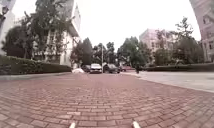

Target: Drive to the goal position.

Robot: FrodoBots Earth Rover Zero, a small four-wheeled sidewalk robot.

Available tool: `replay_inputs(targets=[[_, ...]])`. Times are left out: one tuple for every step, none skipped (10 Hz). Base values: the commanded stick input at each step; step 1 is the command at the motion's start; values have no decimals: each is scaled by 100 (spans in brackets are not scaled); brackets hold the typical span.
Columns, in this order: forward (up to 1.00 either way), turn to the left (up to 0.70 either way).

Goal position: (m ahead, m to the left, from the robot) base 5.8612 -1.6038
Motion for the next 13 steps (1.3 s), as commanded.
replay_inputs(targets=[[70, 0], [70, 0], [70, 0], [70, 0], [70, 0], [70, 0], [70, 0], [70, 0], [70, 0], [70, 0], [70, 0], [70, 0], [70, 0]])
